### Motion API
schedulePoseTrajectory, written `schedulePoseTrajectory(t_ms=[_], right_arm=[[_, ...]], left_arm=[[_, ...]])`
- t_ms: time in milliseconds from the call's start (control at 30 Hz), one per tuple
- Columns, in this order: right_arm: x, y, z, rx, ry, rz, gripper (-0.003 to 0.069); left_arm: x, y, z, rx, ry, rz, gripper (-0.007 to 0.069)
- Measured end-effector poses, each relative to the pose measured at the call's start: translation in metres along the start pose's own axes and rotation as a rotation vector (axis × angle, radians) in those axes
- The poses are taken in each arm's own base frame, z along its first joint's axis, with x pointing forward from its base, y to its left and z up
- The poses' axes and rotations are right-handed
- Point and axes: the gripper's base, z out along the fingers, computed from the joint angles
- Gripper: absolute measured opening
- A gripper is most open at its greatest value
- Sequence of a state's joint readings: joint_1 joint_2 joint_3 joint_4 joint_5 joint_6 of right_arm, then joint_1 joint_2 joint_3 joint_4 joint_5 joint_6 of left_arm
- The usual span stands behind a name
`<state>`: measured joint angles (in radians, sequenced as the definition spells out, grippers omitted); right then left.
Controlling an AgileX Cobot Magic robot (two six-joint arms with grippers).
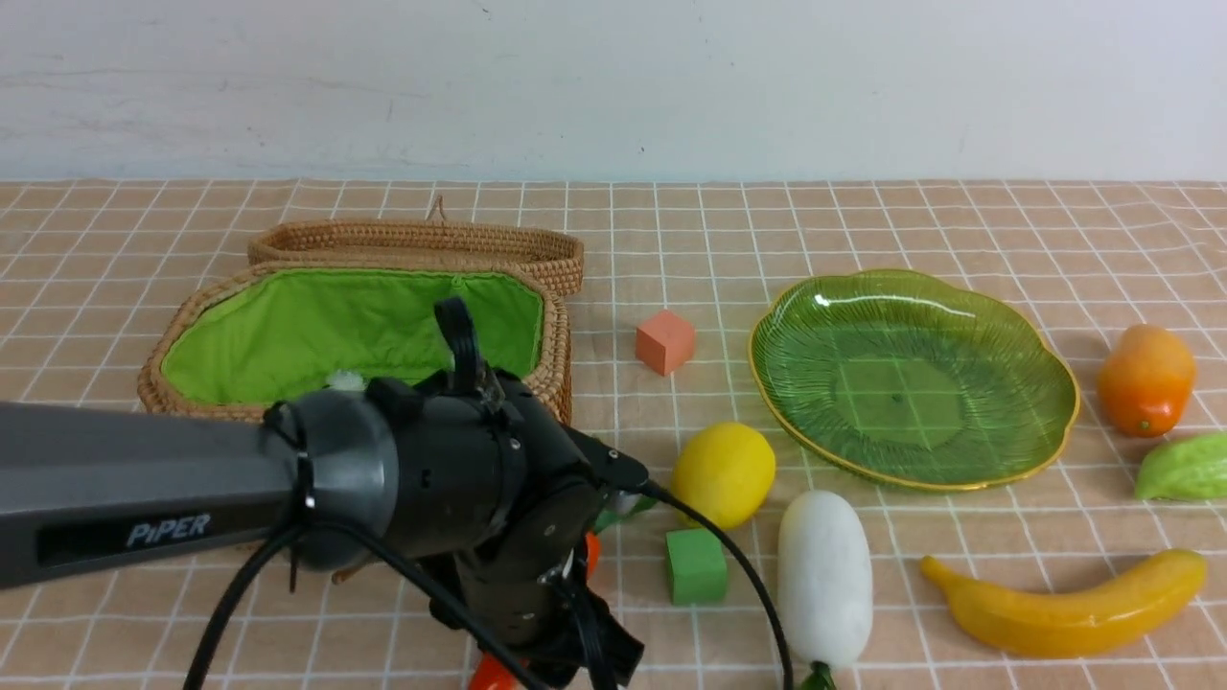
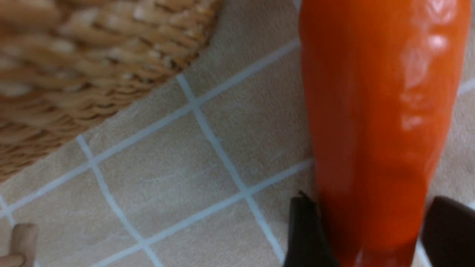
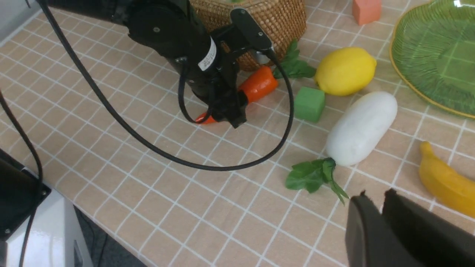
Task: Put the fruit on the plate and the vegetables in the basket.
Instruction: Use the left arm to grab a carrot and put it into the left basket
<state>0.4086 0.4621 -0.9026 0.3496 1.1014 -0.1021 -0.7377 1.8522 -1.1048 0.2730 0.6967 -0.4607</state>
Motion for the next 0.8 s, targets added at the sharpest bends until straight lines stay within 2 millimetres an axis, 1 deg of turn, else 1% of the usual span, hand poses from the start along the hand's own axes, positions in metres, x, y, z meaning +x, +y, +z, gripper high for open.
schedulePoseTrajectory(t_ms=[33,67,167,267,300,333,367,400,433,467,500,533,600,667,700,733,767,800], right_arm=[[0.0,0.0,0.0,-0.001,0.0,0.001,0.0083],[0.0,0.0,0.0,-0.001,0.0,0.0,0.0084],[0.0,0.0,0.0,-0.002,-0.001,0.0,0.0085],[0.0,0.0,0.0,-0.003,-0.001,0.001,0.0087],[0.0,0.0,0.0,-0.003,-0.001,0.001,0.0087],[0.0,0.0,0.0,-0.003,-0.001,0.001,0.0087],[0.0,0.0,0.0,-0.003,-0.002,0.001,0.0087],[-0.001,0.0,0.0,-0.001,-0.006,0.0,0.0087],[-0.001,0.0,0.0,0.0,-0.011,-0.001,0.0087],[-0.002,0.0,0.0,0.002,-0.017,-0.001,0.0087],[-0.002,0.0,0.0,0.003,-0.022,-0.001,0.0087],[-0.002,0.0,0.0,0.005,-0.027,-0.002,0.0087],[-0.003,-0.001,0.0,0.006,-0.038,-0.004,0.0087],[-0.005,-0.001,0.0,0.009,-0.05,-0.005,0.0087],[-0.005,-0.001,0.0,0.009,-0.056,-0.005,0.0087],[-0.006,-0.001,0.0,0.011,-0.064,-0.006,0.0087],[-0.006,-0.001,0.0,0.011,-0.066,-0.006,0.0087],[-0.007,-0.001,0.0,0.014,-0.073,-0.008,0.0087]], left_arm=[[0.0,0.0,0.0,0.0,-0.002,-0.009,0.0342],[0.0,0.0,0.001,-0.003,-0.003,-0.014,0.0249],[0.0,-0.001,-0.001,-0.003,-0.007,-0.002,0.0246],[0.002,-0.005,-0.015,-0.003,-0.018,0.049,0.0248],[0.003,-0.009,-0.028,0.006,-0.045,0.078,0.0248],[0.004,-0.011,-0.033,0.009,-0.053,0.089,0.0248],[0.006,-0.016,-0.056,0.023,-0.105,0.137,0.0248],[0.008,-0.019,-0.07,0.032,-0.141,0.157,0.0248],[0.009,-0.02,-0.078,0.036,-0.162,0.17,0.0248],[0.012,-0.02,-0.097,0.04,-0.212,0.191,0.0248],[0.014,-0.016,-0.11,0.034,-0.248,0.206,0.0248],[0.014,-0.014,-0.117,0.023,-0.271,0.219,0.0248],[0.014,-0.001,-0.141,-0.013,-0.35,0.241,0.0248],[0.009,0.018,-0.163,-0.065,-0.429,0.244,0.0248],[0.005,0.025,-0.169,-0.091,-0.454,0.262,0.0248],[0.0,0.038,-0.177,-0.129,-0.479,0.279,0.0248],[-0.001,0.043,-0.179,-0.143,-0.483,0.277,0.0248],[-0.01,0.065,-0.186,-0.208,-0.501,0.331,0.0248]])
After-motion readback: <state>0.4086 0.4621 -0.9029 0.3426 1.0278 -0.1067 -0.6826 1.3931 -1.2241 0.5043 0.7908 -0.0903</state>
